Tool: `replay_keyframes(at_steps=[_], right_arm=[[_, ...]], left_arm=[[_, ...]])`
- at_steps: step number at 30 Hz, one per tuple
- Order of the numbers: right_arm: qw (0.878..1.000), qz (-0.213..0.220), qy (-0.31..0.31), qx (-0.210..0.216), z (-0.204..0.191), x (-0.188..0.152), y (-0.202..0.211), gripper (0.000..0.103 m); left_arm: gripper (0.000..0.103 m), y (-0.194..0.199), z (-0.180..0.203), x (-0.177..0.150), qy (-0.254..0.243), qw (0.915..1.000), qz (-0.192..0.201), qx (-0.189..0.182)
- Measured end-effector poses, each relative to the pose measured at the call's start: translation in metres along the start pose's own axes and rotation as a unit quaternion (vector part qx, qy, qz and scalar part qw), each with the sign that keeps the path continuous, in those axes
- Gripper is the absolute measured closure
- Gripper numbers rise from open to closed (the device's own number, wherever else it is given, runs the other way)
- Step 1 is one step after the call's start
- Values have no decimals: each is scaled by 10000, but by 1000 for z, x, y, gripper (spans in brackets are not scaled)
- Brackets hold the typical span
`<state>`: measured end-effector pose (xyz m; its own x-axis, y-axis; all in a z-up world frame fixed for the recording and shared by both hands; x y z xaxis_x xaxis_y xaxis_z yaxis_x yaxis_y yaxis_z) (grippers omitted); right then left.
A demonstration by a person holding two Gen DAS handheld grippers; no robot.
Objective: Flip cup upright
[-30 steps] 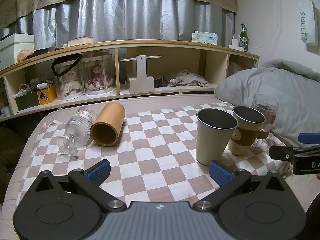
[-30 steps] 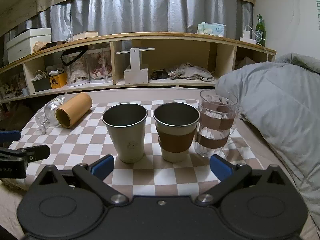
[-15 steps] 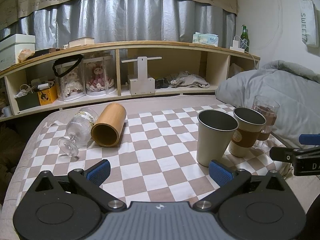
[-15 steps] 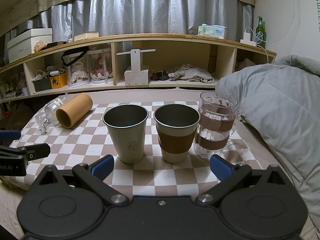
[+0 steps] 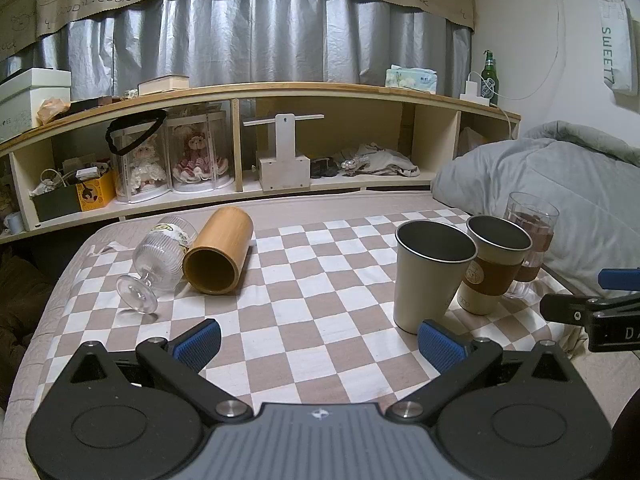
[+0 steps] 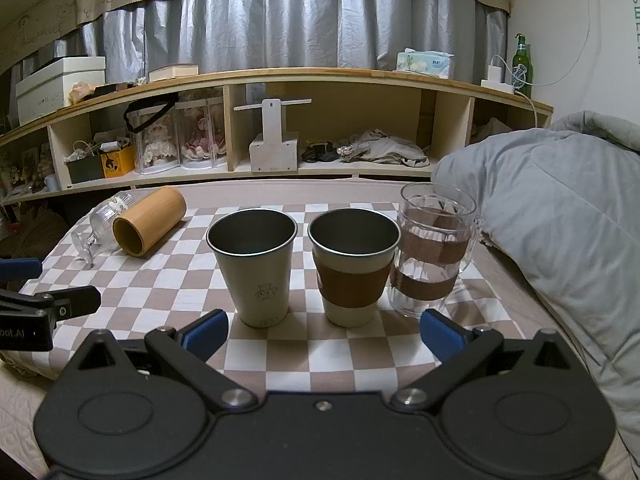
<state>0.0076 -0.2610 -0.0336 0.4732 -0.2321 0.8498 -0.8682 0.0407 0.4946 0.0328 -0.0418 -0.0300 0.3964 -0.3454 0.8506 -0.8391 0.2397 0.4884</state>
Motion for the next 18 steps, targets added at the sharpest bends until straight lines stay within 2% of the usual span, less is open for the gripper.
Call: replay_keyframes(at_steps=[18], right_arm=[[10000,9,1,4,0,0,1,0]], left_arm=[[0,1,-4,0,26,10000,-4,18]])
Point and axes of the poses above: each gripper's, at about its wrist camera, not at the fingertips, and y roughly against the way its jaws point, z to its right, x to its top, the point moved 3 cm from there along -y, roughly the way its jaws point, and after that the axes turned 13 degrees about -y, right-handed, at the moved point
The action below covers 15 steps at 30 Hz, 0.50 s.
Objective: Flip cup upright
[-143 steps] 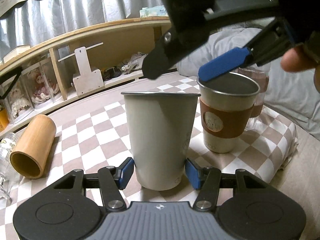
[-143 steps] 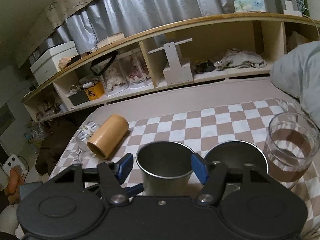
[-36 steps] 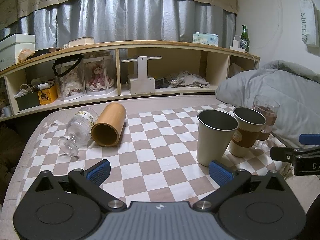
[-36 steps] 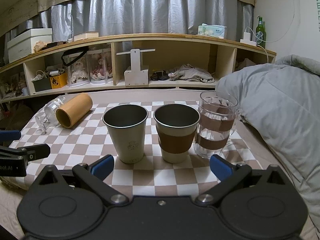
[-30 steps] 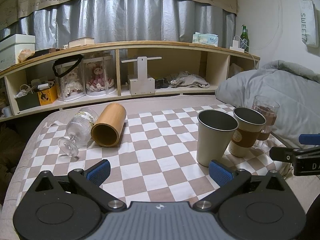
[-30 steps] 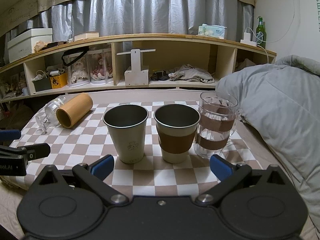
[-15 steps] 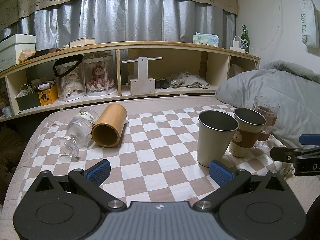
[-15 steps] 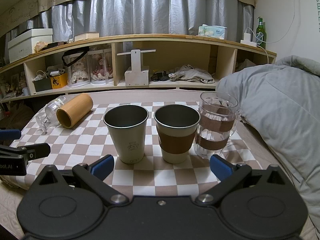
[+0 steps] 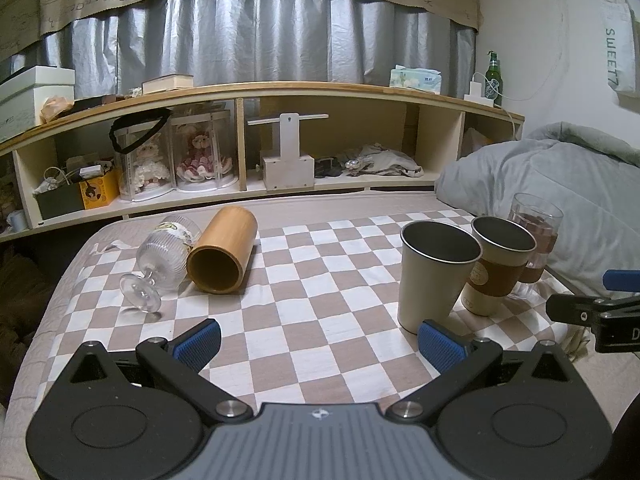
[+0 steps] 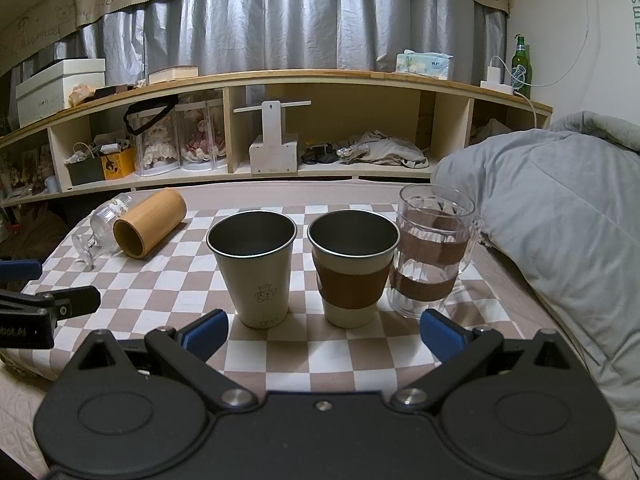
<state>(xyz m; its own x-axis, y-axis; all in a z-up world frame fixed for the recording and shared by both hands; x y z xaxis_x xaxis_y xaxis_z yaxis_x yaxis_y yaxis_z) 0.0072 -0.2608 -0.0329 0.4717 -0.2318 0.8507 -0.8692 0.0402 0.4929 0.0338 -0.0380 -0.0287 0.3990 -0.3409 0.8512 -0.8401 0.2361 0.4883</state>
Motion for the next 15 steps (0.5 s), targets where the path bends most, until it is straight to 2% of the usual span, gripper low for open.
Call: replay_keyframes(at_steps=[15], right_arm=[[10000,2,-4,-4,0,-1,0,0]], left_arm=[[0,0,-2,0,50,10000,-8,48]])
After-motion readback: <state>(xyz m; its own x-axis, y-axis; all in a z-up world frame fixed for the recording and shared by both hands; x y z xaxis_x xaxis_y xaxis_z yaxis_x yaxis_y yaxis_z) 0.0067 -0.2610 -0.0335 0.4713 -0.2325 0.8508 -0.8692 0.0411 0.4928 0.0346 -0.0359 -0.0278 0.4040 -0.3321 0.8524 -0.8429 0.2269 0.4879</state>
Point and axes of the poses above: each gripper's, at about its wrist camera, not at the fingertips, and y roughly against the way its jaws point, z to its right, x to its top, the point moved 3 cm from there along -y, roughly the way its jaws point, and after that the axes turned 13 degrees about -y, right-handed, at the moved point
